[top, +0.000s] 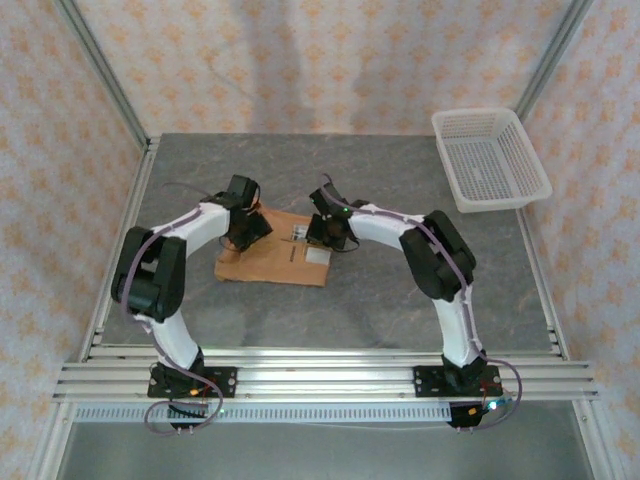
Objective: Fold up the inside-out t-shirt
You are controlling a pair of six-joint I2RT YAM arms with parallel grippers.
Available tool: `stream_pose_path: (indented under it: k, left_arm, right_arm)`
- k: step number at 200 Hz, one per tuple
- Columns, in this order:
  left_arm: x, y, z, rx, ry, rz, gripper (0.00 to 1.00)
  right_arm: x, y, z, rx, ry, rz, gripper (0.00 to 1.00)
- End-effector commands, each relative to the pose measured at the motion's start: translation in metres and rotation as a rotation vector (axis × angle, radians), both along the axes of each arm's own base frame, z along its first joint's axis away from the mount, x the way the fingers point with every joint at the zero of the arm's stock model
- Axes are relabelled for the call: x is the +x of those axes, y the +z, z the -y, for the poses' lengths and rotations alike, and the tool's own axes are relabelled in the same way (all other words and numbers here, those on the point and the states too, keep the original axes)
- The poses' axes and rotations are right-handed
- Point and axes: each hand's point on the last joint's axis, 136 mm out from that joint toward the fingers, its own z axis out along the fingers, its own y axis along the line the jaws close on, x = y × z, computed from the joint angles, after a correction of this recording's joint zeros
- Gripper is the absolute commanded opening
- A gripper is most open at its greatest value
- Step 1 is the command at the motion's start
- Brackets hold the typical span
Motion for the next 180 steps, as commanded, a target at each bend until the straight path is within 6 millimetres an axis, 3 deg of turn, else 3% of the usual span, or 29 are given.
stream_pose_path:
  k: [1, 19, 35, 47, 63, 69, 72, 81, 100, 134, 180]
  left_arm:
    - [0.025, 0.004, 0.017, 0.009, -0.086, 0.023, 0.48]
    - [0.04, 0.011, 0.044, -0.016, -0.166, 0.028, 0.48]
    - [0.049, 0.033, 0.06, -0.04, -0.225, 0.055, 0.48]
    - [0.052, 0.053, 0.064, -0.052, -0.254, 0.08, 0.48]
    - [0.049, 0.077, 0.06, -0.043, -0.294, 0.094, 0.48]
    - [0.046, 0.078, 0.057, -0.049, -0.303, 0.08, 0.48]
    - [0.044, 0.09, 0.055, -0.054, -0.304, 0.101, 0.48]
    - [0.036, 0.098, 0.046, -0.064, -0.296, 0.101, 0.48]
    - [0.012, 0.097, 0.016, -0.079, -0.239, 0.09, 0.48]
    - [-0.032, 0.069, -0.033, -0.109, -0.107, 0.066, 0.6]
    - [-0.05, 0.029, -0.044, -0.104, -0.089, -0.015, 0.6]
  right_arm:
    - [-0.068, -0.022, 0.031, -0.121, -0.008, -0.102, 0.02]
    - [-0.099, 0.0, 0.016, -0.083, 0.017, -0.055, 0.02]
    - [-0.103, 0.023, 0.008, -0.055, 0.019, 0.003, 0.05]
    - [-0.091, 0.043, 0.007, -0.038, 0.018, 0.059, 0.08]
    - [-0.068, 0.064, 0.005, -0.05, 0.044, 0.143, 0.23]
    - [-0.058, 0.068, 0.006, -0.064, 0.057, 0.161, 0.29]
    - [-0.053, 0.07, 0.006, -0.066, 0.062, 0.172, 0.32]
    - [-0.036, 0.071, 0.005, -0.069, 0.085, 0.196, 0.39]
    - [0.002, 0.062, 0.003, -0.09, 0.151, 0.227, 0.52]
    - [0.045, 0.041, -0.018, -0.15, 0.306, 0.243, 0.56]
    - [0.073, 0.032, -0.032, -0.199, 0.346, 0.254, 0.56]
